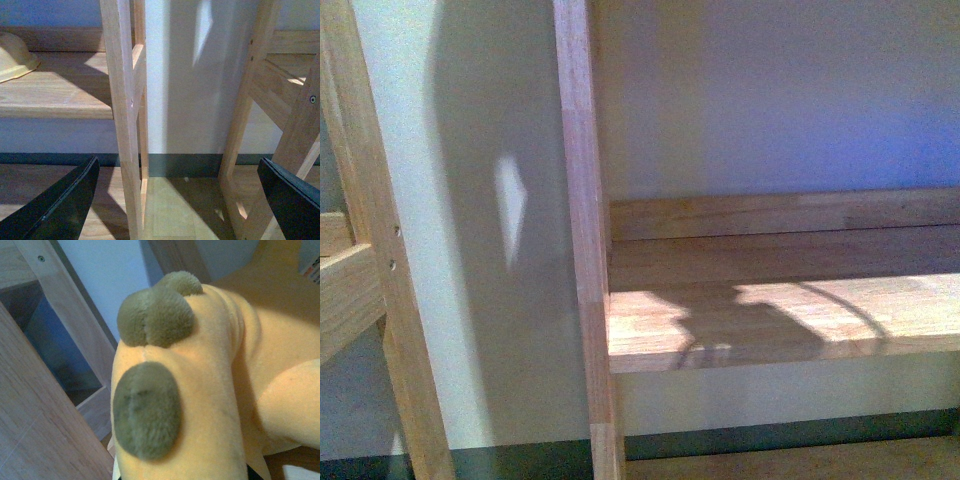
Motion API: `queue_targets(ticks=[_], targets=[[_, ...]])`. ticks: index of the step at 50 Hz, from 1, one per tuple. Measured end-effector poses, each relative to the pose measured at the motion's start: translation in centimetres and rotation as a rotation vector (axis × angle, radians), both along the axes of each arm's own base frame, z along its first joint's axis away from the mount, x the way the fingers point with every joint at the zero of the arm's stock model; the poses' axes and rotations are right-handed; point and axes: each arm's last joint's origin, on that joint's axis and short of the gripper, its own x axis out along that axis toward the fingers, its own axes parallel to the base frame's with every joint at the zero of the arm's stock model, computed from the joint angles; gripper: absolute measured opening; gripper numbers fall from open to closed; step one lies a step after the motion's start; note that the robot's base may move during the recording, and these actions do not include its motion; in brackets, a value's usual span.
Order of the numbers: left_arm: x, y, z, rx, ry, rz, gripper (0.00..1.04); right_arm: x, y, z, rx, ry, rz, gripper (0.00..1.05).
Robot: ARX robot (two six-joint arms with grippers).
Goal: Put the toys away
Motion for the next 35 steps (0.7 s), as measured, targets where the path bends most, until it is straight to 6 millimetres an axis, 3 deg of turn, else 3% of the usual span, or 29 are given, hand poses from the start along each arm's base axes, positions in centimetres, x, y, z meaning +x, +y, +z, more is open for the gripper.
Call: queue_targets(ticks=[6, 18, 29, 35], targets=[[0.0, 0.0, 0.0, 0.000, 0.000, 0.000, 0.98, 0.2, 0.3, -0.4, 0.008, 0.016, 0.010, 0.08], [0.0, 0.0, 0.0, 0.000, 0.000, 0.000, 0.98, 0.4, 0.4, -1.1, 0.007, 0.032, 0.011, 0.58], [0.0, 0.0, 0.0, 0.000, 0.000, 0.000, 0.98, -0.6, -0.6, -0.2, -0.006, 0.001, -0.002, 0.97], [0.0, 0.0, 0.0, 0.000, 0.000, 0.000, 0.98, -1.6, -1.0, 0.6, -0.009, -0.014, -0.007, 0.98]])
